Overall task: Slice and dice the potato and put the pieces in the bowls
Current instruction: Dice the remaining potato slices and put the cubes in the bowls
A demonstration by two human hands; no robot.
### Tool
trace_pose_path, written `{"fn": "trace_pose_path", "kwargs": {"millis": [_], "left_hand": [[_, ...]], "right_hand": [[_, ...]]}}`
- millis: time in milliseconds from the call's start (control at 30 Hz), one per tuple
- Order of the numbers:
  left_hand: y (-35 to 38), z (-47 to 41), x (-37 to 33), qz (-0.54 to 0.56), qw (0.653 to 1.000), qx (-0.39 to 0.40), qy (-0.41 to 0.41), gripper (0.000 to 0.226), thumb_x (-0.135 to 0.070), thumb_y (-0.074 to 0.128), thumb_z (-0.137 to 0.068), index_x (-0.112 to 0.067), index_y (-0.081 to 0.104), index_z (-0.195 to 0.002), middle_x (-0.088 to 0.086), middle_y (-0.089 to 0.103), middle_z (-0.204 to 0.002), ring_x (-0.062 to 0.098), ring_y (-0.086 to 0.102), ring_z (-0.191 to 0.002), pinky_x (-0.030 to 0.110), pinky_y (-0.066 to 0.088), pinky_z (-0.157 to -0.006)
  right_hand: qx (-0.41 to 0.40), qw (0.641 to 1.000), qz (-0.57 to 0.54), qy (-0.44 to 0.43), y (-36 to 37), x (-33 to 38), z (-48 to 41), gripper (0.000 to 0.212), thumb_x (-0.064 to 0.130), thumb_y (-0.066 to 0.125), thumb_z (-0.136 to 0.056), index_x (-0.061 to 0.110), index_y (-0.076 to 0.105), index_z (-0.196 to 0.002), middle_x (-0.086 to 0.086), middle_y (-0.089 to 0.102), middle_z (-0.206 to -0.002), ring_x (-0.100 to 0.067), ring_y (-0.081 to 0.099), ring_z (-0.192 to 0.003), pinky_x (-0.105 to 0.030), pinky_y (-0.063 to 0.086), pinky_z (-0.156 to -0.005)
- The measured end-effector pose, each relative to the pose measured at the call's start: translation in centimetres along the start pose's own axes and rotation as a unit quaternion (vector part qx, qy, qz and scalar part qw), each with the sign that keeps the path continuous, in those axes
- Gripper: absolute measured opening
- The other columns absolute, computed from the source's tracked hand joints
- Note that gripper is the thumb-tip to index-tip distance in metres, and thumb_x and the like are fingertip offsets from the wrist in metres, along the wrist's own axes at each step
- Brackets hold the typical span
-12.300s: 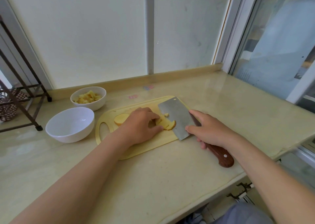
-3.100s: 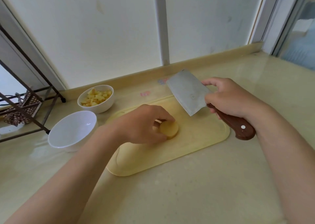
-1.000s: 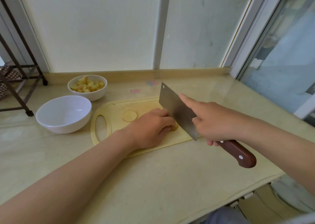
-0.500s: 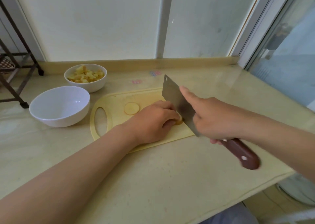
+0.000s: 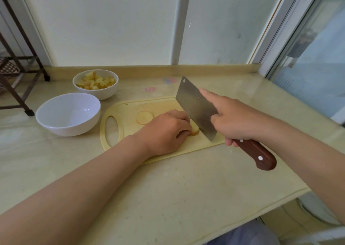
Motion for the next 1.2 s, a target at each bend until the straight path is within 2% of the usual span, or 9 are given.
{"fn": "trace_pose_path", "kwargs": {"millis": [133, 267, 333, 500, 600, 700, 900, 1033, 1200], "left_hand": [[0.1, 0.1, 0.0, 0.006, 1.0, 0.002, -0.004, 0.015, -0.012, 0.061, -0.086, -0.01, 0.076, -0.091, 0.002, 0.067, -0.094, 0.021, 0.06, -0.082, 0.035, 0.052, -0.071], [0.1, 0.1, 0.0, 0.0, 1.0, 0.003, -0.001, 0.014, -0.01, 0.061, -0.087, -0.009, 0.075, -0.088, 0.002, 0.067, -0.092, 0.023, 0.059, -0.082, 0.037, 0.051, -0.071], [0.1, 0.1, 0.1, 0.002, 1.0, 0.004, -0.003, 0.014, -0.01, 0.061, -0.087, -0.009, 0.075, -0.088, 0.003, 0.067, -0.093, 0.023, 0.06, -0.083, 0.037, 0.051, -0.071], [0.2, 0.1, 0.1, 0.001, 1.0, 0.009, -0.003, 0.015, -0.01, 0.06, -0.086, -0.008, 0.074, -0.087, 0.004, 0.067, -0.092, 0.025, 0.06, -0.083, 0.038, 0.052, -0.072], [0.1, 0.1, 0.1, 0.005, 1.0, 0.008, -0.002, 0.015, -0.01, 0.06, -0.086, -0.009, 0.075, -0.087, 0.003, 0.067, -0.093, 0.025, 0.061, -0.083, 0.038, 0.052, -0.072], [0.2, 0.0, 0.3, 0.004, 1.0, 0.009, -0.001, 0.015, -0.011, 0.06, -0.087, -0.009, 0.075, -0.087, 0.003, 0.067, -0.093, 0.024, 0.06, -0.083, 0.038, 0.052, -0.071], [0.3, 0.0, 0.1, 0.001, 1.0, 0.012, 0.008, 0.02, -0.013, 0.056, -0.085, -0.009, 0.076, -0.086, 0.003, 0.068, -0.092, 0.024, 0.062, -0.081, 0.037, 0.052, -0.069], [0.2, 0.2, 0.0, -0.002, 1.0, 0.012, 0.012, 0.019, -0.012, 0.058, -0.085, -0.009, 0.076, -0.086, 0.004, 0.068, -0.092, 0.024, 0.062, -0.08, 0.036, 0.052, -0.068], [0.0, 0.2, 0.0, -0.025, 0.999, 0.014, 0.017, 0.02, -0.014, 0.056, -0.087, -0.008, 0.075, -0.08, 0.004, 0.066, -0.086, 0.023, 0.059, -0.078, 0.036, 0.051, -0.066]], "right_hand": [[-0.02, 1.0, -0.009, -0.008, -0.4, -0.1, 0.5, 0.082, 0.01, 0.037, -0.102, 0.056, 0.001, -0.16, 0.003, 0.052, -0.083, -0.013, 0.066, -0.043, -0.025, 0.05, -0.043], [-0.006, 1.0, -0.008, -0.005, 0.2, -0.1, 0.8, 0.082, 0.012, 0.037, -0.102, 0.058, 0.001, -0.159, -0.008, 0.066, -0.093, -0.019, 0.071, -0.05, -0.025, 0.05, -0.042], [-0.004, 1.0, -0.007, -0.006, 0.4, -0.2, 1.0, 0.081, 0.012, 0.036, -0.102, 0.058, 0.001, -0.159, -0.002, 0.061, -0.098, -0.016, 0.07, -0.048, -0.024, 0.049, -0.042], [0.005, 1.0, 0.018, -0.007, 0.1, 0.0, 1.9, 0.08, 0.011, 0.035, -0.104, 0.055, 0.0, -0.161, -0.006, 0.062, -0.081, -0.011, 0.062, -0.039, -0.026, 0.05, -0.044], [0.012, 0.999, 0.031, -0.012, 0.2, 0.3, 2.3, 0.08, 0.011, 0.036, -0.105, 0.054, -0.001, -0.161, -0.001, 0.057, -0.075, -0.01, 0.061, -0.038, -0.029, 0.053, -0.046], [0.015, 0.999, 0.027, -0.014, 0.1, 0.3, 2.4, 0.08, 0.011, 0.036, -0.105, 0.055, -0.002, -0.161, 0.001, 0.053, -0.075, -0.009, 0.06, -0.037, -0.026, 0.05, -0.043], [0.006, 1.0, 0.017, -0.006, 1.6, 1.5, -0.5, 0.084, 0.01, 0.036, -0.101, 0.05, -0.006, -0.162, -0.01, 0.063, -0.079, -0.014, 0.064, -0.043, -0.026, 0.049, -0.043], [-0.004, 1.0, 0.0, 0.0, 1.3, 2.0, -3.0, 0.088, 0.008, 0.036, -0.096, 0.05, -0.005, -0.162, -0.012, 0.067, -0.08, -0.012, 0.062, -0.039, -0.027, 0.051, -0.045], [-0.003, 0.999, -0.04, 0.008, 0.8, 0.7, -1.9, 0.086, 0.007, 0.036, -0.097, 0.054, 0.004, -0.161, 0.001, 0.053, -0.088, -0.013, 0.065, -0.042, -0.026, 0.05, -0.042]]}}
Point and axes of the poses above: each hand's wrist, its own z-axis away from the middle knuckle, its own y-axis out of the palm, x = y × z, the point moved 9 cm from there along -z, towards the middle knuckle
